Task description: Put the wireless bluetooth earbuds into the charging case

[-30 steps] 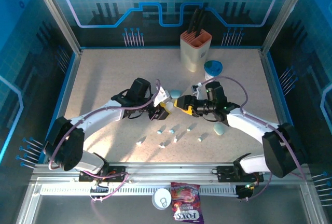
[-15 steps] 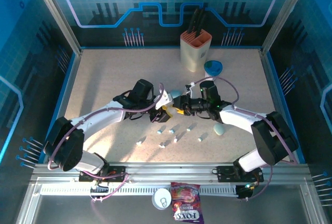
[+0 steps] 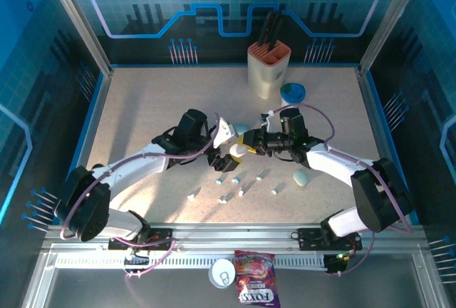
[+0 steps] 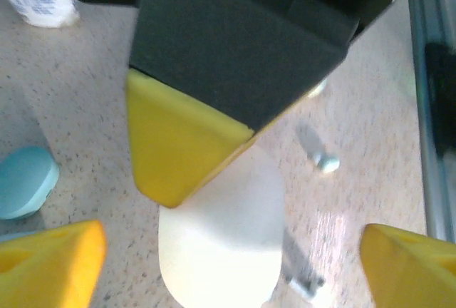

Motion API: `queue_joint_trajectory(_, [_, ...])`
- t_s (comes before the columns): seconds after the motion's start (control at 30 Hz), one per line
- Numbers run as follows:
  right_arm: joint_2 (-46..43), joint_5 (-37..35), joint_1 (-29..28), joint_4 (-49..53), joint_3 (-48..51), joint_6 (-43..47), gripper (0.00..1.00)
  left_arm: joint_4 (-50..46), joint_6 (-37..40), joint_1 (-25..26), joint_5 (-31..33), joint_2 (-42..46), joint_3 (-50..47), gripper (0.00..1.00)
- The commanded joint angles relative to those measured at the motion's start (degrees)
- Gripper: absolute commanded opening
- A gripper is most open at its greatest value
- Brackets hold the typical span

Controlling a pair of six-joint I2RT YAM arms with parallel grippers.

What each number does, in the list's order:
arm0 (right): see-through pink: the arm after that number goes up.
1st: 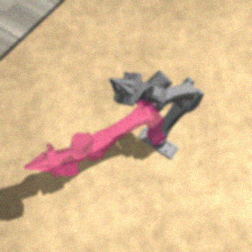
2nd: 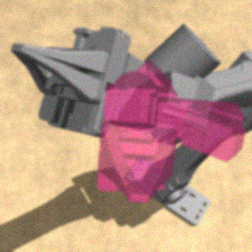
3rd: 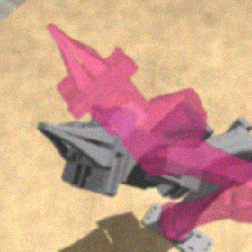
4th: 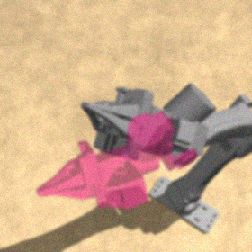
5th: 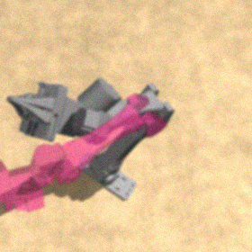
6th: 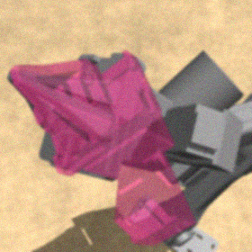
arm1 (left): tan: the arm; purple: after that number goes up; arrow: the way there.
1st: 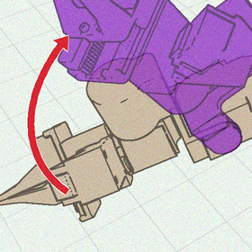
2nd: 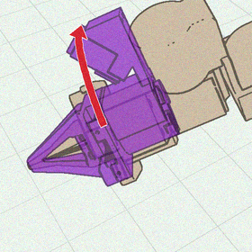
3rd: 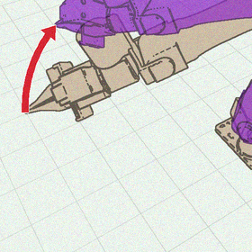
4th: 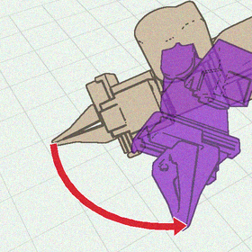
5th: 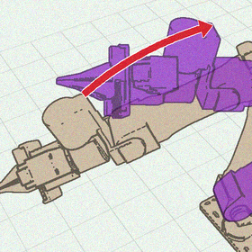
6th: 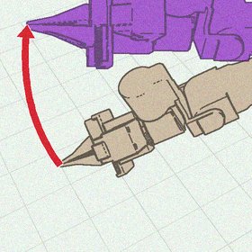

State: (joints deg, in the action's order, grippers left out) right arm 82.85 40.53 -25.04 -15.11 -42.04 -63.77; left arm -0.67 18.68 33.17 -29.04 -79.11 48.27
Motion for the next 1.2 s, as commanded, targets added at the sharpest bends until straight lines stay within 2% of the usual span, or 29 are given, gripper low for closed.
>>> queue_joint_trajectory(0.0, [-2.5, 0.2, 2.1, -3.3, -0.2, -3.1, 0.15, 15.6, -9.0, 0.1, 0.9, 2.4, -4.1, 0.99])
queue_joint_trajectory(0.13, [-5.2, 0.4, 4.1, -7.7, 2.7, -7.1, 0.17, 28.6, -16.3, 0.1, 2.4, 4.6, -8.8, 0.96])
queue_joint_trajectory(0.2, [-6.7, 0.4, 4.8, -8.8, 3.7, -8.2, 0.17, 37.5, -17.6, 0.1, 1.6, 4.5, -12.3, 0.99])
queue_joint_trajectory(0.43, [-13.3, 0.8, 7.1, -10.2, 5.9, -12.0, 0.20, 61.4, -26.4, 0.3, 3.3, -2.3, -16.4, 0.99])
queue_joint_trajectory(0.67, [-18.6, -0.2, 8.6, -11.2, 8.2, -18.4, 0.21, 80.7, -24.9, 2.4, -3.7, -11.3, -18.1, 0.99])
queue_joint_trajectory(0.83, [-19.9, -0.2, 9.0, -16.3, 10.1, -23.0, 0.22, 81.0, -22.7, 5.1, -4.1, -15.0, -14.9, 0.99])
queue_joint_trajectory(0.93, [-20.0, -0.2, 8.9, -21.8, 11.8, -26.5, 0.22, 81.0, -24.2, 5.4, -3.4, -16.6, -12.6, 0.97])
queue_joint_trajectory(1.07, [-19.9, -0.1, 9.0, -26.2, 12.9, -29.1, 0.22, 81.0, -25.3, 5.5, -3.5, -18.0, -10.6, 0.92])
queue_joint_trajectory(1.17, [-20.2, -0.8, 9.0, -27.9, 13.8, -30.7, 0.22, 81.0, -25.6, 5.5, -4.0, -18.5, -9.4, 0.84])
